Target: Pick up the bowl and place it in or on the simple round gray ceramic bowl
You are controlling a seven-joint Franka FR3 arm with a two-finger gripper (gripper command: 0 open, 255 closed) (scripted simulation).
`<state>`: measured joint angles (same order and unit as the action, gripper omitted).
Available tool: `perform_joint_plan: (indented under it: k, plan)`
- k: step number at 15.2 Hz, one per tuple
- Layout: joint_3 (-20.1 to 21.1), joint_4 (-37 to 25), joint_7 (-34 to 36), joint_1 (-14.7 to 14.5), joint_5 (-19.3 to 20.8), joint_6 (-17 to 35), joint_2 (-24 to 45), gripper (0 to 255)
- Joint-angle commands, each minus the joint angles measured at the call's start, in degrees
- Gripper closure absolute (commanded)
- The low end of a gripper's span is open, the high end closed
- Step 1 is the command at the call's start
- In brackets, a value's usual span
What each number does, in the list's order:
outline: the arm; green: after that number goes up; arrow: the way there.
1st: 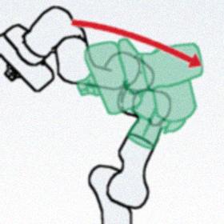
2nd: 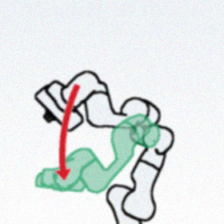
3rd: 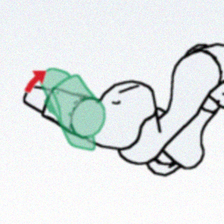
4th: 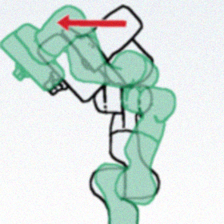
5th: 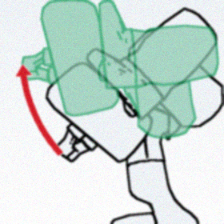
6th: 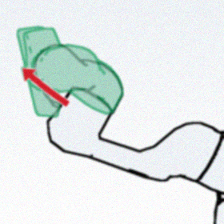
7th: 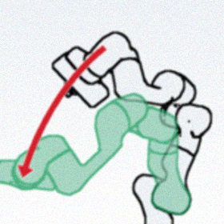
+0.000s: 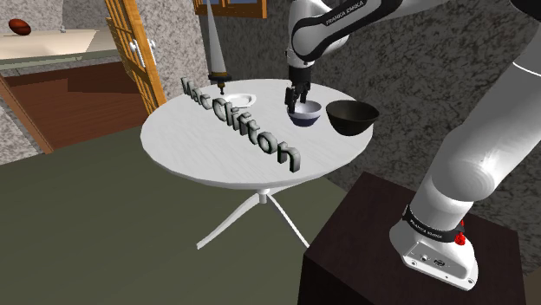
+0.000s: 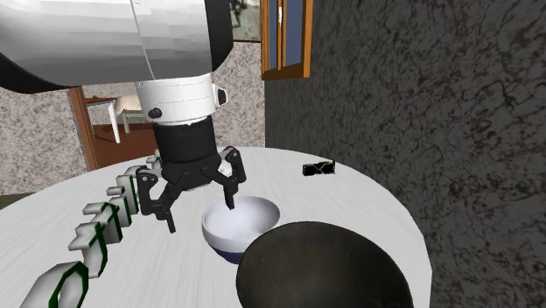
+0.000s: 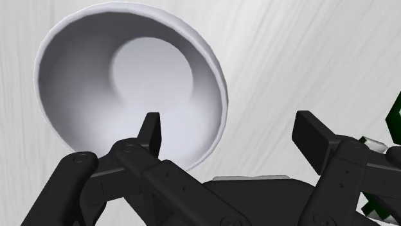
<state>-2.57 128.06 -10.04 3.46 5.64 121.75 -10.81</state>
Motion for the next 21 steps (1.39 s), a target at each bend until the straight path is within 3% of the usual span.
perform_joint_plan:
  k: [1,5,13,14,21]
  plan:
    - [-0.15,0.63,-0.16,0.11,0.12,1.71,1.07,0]
    - [-0.33,2.46,-0.09,0.25,0.28,5.26,2.78,0]
    - [-0.33,2.45,-0.09,0.25,0.28,5.25,2.78,0]
    - [-0.33,2.45,-0.09,0.25,0.28,5.25,2.78,255]
    - [-0.34,2.45,-0.12,0.26,0.28,5.24,2.76,255]
